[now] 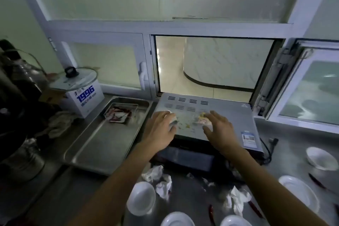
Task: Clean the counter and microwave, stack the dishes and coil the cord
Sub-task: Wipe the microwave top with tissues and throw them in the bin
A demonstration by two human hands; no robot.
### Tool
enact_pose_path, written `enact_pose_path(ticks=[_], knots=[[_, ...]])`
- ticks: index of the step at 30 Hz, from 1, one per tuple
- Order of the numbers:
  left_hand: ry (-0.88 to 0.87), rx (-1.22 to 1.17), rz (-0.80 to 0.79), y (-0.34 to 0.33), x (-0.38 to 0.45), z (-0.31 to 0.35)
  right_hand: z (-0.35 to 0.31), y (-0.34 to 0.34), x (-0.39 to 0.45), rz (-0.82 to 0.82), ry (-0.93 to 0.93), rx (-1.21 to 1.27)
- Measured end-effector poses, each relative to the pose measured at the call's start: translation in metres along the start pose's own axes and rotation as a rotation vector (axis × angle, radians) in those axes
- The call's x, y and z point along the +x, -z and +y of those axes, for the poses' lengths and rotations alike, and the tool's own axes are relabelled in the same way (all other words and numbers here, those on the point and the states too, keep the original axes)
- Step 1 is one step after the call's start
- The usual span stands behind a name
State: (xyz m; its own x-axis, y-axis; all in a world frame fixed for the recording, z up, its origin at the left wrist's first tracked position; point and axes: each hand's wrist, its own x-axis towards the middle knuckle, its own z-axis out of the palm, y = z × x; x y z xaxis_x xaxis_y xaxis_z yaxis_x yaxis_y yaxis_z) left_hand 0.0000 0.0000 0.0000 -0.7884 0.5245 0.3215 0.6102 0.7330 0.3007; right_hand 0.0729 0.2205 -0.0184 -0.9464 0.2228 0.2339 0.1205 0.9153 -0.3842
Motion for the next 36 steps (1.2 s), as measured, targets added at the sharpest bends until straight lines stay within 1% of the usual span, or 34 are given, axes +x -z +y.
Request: enact_pose_path(ticks=[3,5,9,13,16,21,26,30,36], knots=[[0.012,0.030,-0.030,-0.002,0.019,-0.025,-0.011,-0.010,0.023,-0.005,-0.115,-0.031],[0.027,0.046,-0.084,-0.006,0.031,-0.037,-0.016,-0.018,0.032,-0.013,-0.178,-0.060],[-0.013,0.087,-0.140,-0.016,0.045,-0.055,-0.018,-0.033,0.044,-0.016,-0.247,-0.079],[-0.030,0.107,-0.156,-0.024,0.049,-0.062,-0.018,-0.041,0.048,-0.029,-0.286,-0.109],[-0.033,0.115,-0.164,-0.030,0.051,-0.065,-0.017,-0.043,0.053,-0.044,-0.288,-0.120],[-0.039,0.116,-0.160,-0.034,0.052,-0.063,-0.013,-0.048,0.055,-0.018,-0.269,-0.114],[-0.007,0.117,-0.174,-0.034,0.055,-0.059,-0.007,-0.050,0.056,-0.057,-0.270,-0.076],[0.007,0.116,-0.163,-0.034,0.059,-0.056,-0.005,-0.046,0.054,-0.015,-0.233,-0.062],[0.028,0.092,-0.146,-0.037,0.064,-0.051,0.002,-0.041,0.053,-0.044,-0.175,-0.072]])
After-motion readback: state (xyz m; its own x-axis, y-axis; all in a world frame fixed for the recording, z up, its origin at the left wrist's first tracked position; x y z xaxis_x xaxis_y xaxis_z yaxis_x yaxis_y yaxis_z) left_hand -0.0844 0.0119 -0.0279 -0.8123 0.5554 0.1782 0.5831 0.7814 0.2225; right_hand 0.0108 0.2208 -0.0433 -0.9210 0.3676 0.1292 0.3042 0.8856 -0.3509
